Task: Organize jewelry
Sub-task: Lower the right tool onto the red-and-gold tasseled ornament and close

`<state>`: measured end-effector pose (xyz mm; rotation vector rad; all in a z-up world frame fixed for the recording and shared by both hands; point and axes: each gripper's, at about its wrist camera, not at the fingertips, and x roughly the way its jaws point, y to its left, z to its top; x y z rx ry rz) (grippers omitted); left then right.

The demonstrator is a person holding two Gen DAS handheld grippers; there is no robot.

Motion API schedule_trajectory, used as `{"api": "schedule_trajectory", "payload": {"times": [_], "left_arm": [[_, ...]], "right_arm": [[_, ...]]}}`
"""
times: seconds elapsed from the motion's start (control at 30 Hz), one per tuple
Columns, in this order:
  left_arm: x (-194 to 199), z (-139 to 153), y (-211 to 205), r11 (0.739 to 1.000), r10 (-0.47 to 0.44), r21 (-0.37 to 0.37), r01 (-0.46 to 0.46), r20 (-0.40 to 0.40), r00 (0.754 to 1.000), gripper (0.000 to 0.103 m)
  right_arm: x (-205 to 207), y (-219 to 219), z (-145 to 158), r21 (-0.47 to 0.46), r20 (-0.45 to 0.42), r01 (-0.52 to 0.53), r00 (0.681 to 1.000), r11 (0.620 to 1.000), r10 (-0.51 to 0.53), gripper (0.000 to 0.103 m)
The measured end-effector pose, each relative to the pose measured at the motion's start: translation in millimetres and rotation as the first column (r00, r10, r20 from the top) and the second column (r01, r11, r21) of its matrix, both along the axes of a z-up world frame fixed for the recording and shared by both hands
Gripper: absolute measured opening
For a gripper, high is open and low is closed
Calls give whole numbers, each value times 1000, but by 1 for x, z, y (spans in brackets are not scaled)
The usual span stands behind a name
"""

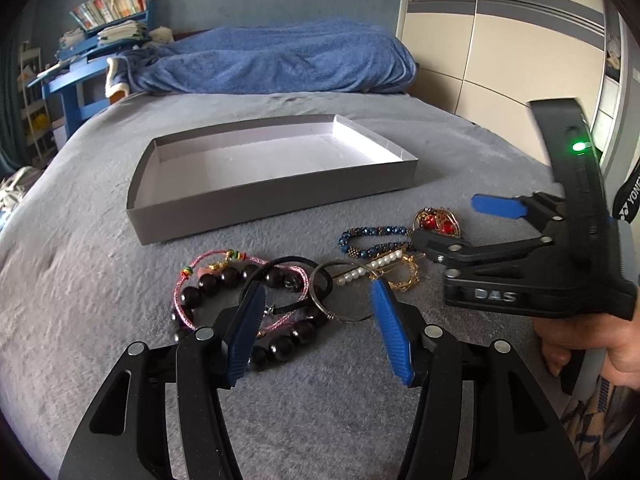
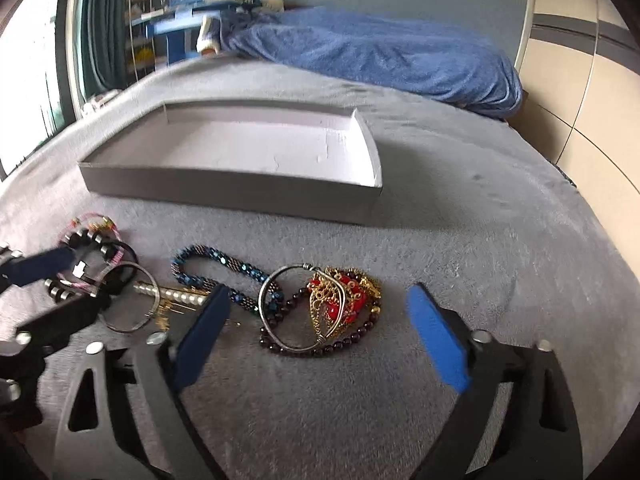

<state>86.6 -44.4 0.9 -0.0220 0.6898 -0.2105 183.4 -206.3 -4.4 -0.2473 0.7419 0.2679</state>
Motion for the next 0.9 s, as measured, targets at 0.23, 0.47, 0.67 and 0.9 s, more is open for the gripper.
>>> {"api": "schedule_trajectory", "payload": {"times": [0.23, 0.47, 0.67, 0.9], "left_arm": [[-2, 0, 0, 1000, 5, -8, -5, -1, 1000, 57], [1, 1, -2, 1000, 1, 4, -1, -6, 1000, 57], [2, 2, -8, 999, -26, 30, 26, -11, 1000, 57], [1, 3, -15, 997, -49, 60, 49, -4, 999, 68]], "right_arm": [[7, -16, -3, 67, -35, 37, 999, 997, -35, 36], [-2, -52, 7, 215, -31, 79, 997, 973, -74, 26], [-7, -70, 10, 274, -41, 99, 995, 957, -91, 19], [-10, -61, 9, 277, -40, 53, 998, 959, -43, 43]]}}
